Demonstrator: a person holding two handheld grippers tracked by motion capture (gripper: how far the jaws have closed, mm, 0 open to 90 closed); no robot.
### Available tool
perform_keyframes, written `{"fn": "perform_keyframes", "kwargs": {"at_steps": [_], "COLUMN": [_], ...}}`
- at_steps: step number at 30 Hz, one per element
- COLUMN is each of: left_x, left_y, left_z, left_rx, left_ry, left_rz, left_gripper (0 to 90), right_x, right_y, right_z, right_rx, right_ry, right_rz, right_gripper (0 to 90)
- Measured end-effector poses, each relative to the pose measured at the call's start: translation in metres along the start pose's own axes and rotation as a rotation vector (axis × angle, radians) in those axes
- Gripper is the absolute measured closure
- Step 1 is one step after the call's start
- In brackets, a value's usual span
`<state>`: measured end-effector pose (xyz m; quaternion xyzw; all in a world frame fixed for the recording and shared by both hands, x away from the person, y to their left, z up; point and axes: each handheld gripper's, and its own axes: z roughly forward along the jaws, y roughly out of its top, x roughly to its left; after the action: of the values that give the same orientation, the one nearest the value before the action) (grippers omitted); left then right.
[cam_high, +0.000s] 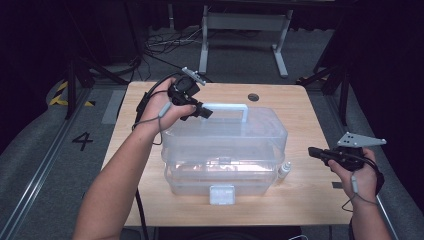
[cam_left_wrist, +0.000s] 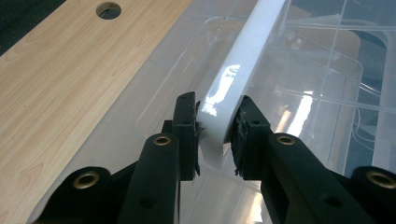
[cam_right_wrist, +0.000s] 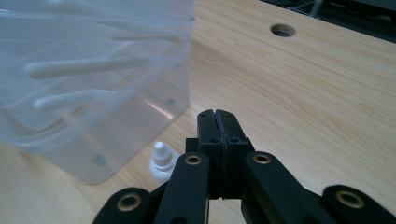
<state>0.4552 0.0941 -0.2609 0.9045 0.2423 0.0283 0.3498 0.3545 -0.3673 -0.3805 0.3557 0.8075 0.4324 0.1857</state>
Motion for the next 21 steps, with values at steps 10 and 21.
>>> {"fn": "perform_keyframes", "kwargs": {"at_steps": [10,21], "left_x": [0.006,0.010], "left_y": [0.007,0.011], "left_z": [-0.001,-0.001], "left_rx": [0.015,0.022], "left_ry": [-0.006,-0.008], "left_rz": [-0.008,-0.010], "left_gripper": [73.1,72.6], "right_x": [0.039,0.059], "right_y": [0.017,0.021], "right_z": [0.007,0.022], "right_rx": [-0.042,-0.066], "right_ry": [0.246,0.320], "right_rz": [-0.126,-0.159], "right_gripper": [90.0,90.0]}}
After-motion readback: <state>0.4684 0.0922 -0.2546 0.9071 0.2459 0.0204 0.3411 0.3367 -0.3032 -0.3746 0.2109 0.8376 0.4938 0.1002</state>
